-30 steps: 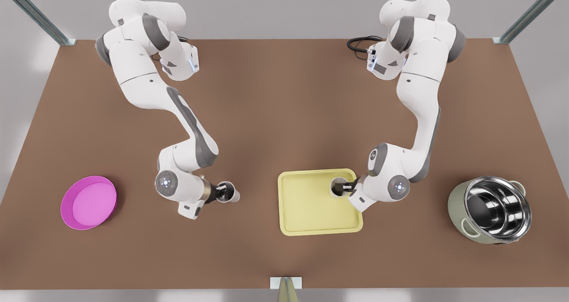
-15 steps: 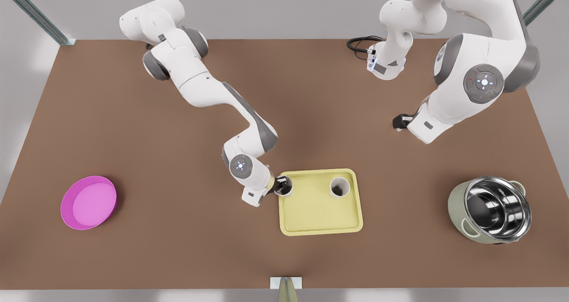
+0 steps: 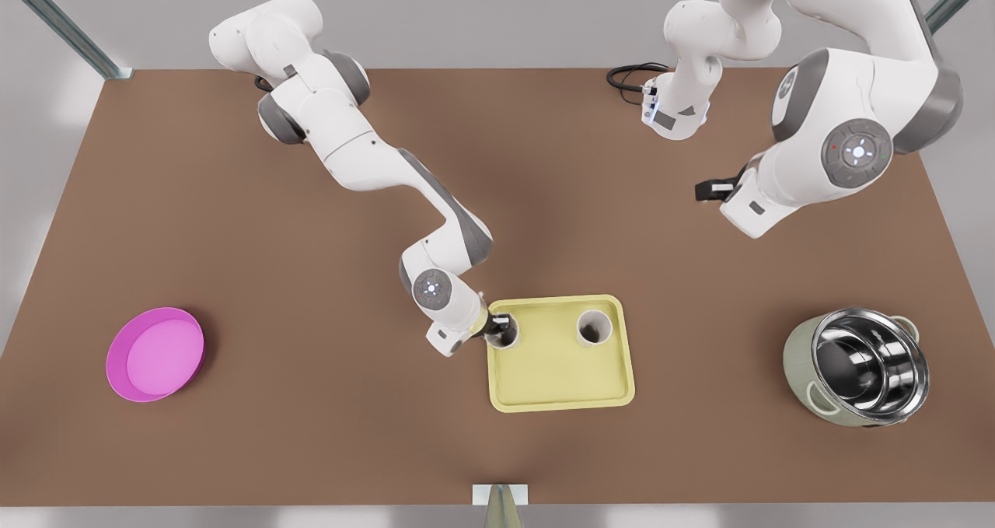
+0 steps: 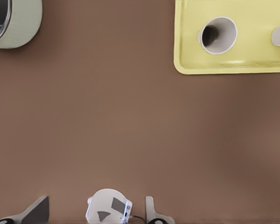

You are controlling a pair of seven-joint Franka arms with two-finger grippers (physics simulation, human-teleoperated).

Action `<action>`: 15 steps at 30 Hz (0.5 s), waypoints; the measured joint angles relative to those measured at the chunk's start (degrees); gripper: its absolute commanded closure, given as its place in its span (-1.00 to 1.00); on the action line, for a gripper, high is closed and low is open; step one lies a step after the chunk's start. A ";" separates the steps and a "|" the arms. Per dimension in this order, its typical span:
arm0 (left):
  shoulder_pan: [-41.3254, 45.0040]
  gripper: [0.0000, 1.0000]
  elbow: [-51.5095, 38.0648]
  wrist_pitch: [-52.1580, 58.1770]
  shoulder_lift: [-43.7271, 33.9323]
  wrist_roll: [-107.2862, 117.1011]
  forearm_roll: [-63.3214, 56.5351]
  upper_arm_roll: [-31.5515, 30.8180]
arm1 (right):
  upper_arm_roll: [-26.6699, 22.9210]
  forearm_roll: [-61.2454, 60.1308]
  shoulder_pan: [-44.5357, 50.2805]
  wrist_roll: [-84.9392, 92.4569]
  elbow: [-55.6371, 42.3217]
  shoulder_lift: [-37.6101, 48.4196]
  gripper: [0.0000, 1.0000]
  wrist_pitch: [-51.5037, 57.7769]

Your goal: Use both arms to respectively pick up the white IKEA cups from the middle-left and middle-right positions, then place the white IKEA cups onto the middle-middle tray, ensuring that the cups remain upright and do not tip over

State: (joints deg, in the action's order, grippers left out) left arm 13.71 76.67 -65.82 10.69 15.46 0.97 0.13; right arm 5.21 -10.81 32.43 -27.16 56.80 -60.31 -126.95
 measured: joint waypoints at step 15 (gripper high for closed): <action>-0.34 -1.00 -0.26 2.56 0.36 0.27 1.23 -0.03 | 0.17 -0.19 0.10 -7.55 -0.03 0.15 -1.00 -0.85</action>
State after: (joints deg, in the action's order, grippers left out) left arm 13.37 76.41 -63.26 11.04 15.73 2.20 0.09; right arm 5.38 -11.01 32.52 -34.71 56.77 -60.16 -127.80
